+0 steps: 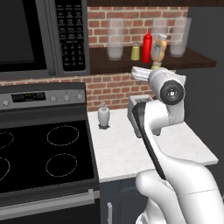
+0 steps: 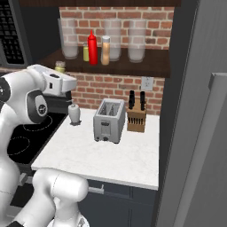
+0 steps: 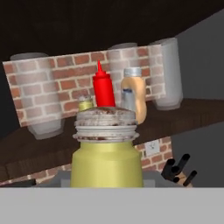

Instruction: Put the shaker and condiment bottle from the counter next to their counterparts in the cabinet.

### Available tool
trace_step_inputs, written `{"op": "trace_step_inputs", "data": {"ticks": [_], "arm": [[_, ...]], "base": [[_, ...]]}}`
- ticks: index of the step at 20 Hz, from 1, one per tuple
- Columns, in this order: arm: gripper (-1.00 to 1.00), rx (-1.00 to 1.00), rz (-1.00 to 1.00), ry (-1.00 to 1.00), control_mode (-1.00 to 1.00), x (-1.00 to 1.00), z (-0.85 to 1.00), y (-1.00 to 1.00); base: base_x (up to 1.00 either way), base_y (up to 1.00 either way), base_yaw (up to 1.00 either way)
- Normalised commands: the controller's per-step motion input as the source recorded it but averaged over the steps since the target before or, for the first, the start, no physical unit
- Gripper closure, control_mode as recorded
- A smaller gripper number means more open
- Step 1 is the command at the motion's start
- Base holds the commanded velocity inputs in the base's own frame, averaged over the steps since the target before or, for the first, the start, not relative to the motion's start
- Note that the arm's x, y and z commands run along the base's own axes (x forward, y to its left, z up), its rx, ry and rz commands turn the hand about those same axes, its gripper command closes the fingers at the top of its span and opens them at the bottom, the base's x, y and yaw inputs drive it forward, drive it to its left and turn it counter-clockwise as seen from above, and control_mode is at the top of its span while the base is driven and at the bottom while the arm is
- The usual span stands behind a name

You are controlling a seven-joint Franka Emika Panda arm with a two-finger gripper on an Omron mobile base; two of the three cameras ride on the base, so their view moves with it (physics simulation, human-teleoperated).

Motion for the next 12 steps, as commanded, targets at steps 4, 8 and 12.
{"op": "trace_step_inputs", "data": {"ticks": [4, 8, 12], "arm": [[1.0, 0.03, 0.0, 0.0, -1.0, 0.03, 0.32, 0.0], [1.0, 0.0, 0.0, 0.0, -1.0, 0.11, 0.13, 0.07], [1.0, 0.0, 0.03, 0.01, -1.0, 0.31, 0.0, 0.08]], "base": [[0.0, 0.0, 0.0], [0.0, 0.0, 0.0], [0.0, 0.0, 0.0]]}}
